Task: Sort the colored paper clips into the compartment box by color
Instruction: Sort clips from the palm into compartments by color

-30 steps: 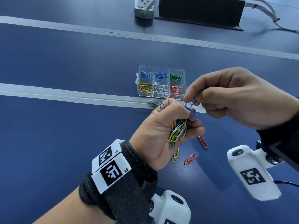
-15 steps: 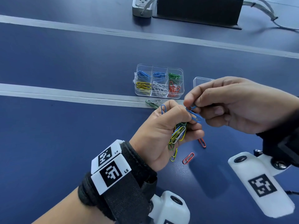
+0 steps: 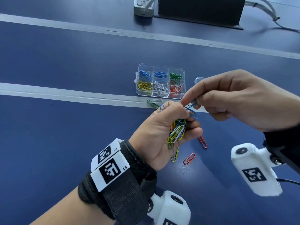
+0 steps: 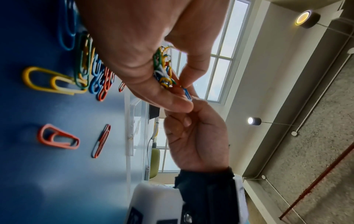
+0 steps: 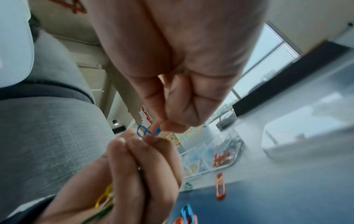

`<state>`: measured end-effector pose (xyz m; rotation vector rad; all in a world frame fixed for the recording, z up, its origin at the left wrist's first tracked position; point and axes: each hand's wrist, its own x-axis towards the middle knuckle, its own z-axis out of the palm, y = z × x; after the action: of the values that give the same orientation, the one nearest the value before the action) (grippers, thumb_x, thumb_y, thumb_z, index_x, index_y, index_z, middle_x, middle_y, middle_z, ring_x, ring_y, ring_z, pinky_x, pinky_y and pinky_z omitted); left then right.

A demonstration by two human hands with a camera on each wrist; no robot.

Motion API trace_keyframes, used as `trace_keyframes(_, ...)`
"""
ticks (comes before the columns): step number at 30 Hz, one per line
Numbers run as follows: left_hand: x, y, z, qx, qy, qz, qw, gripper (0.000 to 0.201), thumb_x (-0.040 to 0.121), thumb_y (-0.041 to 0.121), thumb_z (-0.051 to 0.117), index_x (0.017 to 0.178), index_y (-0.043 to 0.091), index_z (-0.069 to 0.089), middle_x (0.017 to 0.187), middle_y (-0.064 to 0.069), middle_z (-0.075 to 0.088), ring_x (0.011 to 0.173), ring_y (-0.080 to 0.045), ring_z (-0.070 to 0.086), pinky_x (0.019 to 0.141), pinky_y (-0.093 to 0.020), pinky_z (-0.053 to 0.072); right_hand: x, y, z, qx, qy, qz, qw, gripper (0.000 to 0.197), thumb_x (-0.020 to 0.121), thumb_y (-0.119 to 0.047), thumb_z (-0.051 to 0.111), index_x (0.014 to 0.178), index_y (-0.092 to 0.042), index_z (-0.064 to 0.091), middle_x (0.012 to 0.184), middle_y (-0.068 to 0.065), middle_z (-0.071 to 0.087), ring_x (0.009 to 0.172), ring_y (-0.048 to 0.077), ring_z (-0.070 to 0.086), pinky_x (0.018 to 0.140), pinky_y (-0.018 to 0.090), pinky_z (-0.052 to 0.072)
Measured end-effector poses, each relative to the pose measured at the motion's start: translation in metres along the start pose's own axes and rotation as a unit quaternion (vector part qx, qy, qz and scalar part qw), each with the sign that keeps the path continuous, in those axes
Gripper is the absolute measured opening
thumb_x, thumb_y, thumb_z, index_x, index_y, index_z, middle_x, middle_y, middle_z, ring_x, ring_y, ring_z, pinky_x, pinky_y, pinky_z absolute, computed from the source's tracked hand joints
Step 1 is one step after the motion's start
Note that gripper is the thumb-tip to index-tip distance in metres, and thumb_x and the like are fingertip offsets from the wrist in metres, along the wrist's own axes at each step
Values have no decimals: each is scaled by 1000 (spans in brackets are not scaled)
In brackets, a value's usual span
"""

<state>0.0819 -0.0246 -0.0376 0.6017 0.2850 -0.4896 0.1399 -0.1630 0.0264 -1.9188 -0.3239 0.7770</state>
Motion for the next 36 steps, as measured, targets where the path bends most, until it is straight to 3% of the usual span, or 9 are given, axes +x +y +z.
trace_keyframes(3,0,0,0,10,-8,12,1000,13,70,2,57,72,10,47,61,-4,54,50,-13,58,50,-22,52,-4,-6,-2,-86,3,-24,996,8,78,-19,72,84,-23,75,53,4,38,51,16,29,41,20,28)
trace_keyframes(6,-1,-1,-1,20,-7,18,1000,8,69,8,55,68,11,47,60,-3,55,52,-13,58,51,-23,53,-5,-7,-3,-107,12,-37,994,9,75,-17,70,81,-21,75,46,-11,46,45,6,35,41,13,31)
trace_keyframes(12,-2,-2,1,35,6,8,999,17,64,-3,63,67,9,52,56,-2,57,50,-11,58,50,-21,53,-6,-6,-3,-113,1,-58,992,13,75,-8,69,79,-19,74,52,-9,57,44,0,43,45,5,33)
trace_keyframes(17,-1,0,2,11,20,0,1000,20,72,9,57,53,11,64,56,-3,58,50,-10,58,51,-21,54,-7,-3,-7,-137,25,-71,988,13,76,-15,69,80,-26,74,51,-6,50,48,6,35,44,12,28)
trace_keyframes(21,-2,1,3,10,17,-10,1000,10,64,16,60,59,11,67,61,-3,60,52,-10,58,52,-20,54,-7,-1,-7,-181,39,-88,979,15,79,-13,70,81,-27,74,54,3,54,52,15,39,49,20,31)
trace_keyframes(24,-2,2,3,10,13,-14,1000,10,65,16,60,66,8,66,63,-4,61,52,-10,58,53,-20,54,-8,-1,-8,-192,53,-96,975,16,79,-13,70,82,-28,73,58,-10,62,53,11,47,51,19,38)
trace_keyframes(28,-2,2,4,15,11,-9,1000,10,67,15,59,72,7,63,63,-4,61,53,-10,58,51,-20,53,-8,0,-6,-178,68,-100,977,16,78,-15,71,80,-31,72,64,-8,65,62,30,47,55,32,38)
trace_keyframes(32,-1,1,3,15,25,7,1000,11,67,14,59,76,9,57,63,-3,58,52,-10,56,49,-19,52,-8,1,-5,-157,69,-102,980,21,80,-11,69,83,-31,73,68,-1,65,61,23,48,57,23,41)
trace_keyframes(36,-1,1,4,17,29,11,999,11,67,14,59,76,9,55,62,-3,58,53,-10,55,49,-20,52,-8,-1,-4,-182,78,-94,976,22,81,-10,67,84,-31,73,68,-19,67,67,5,59,70,19,47)
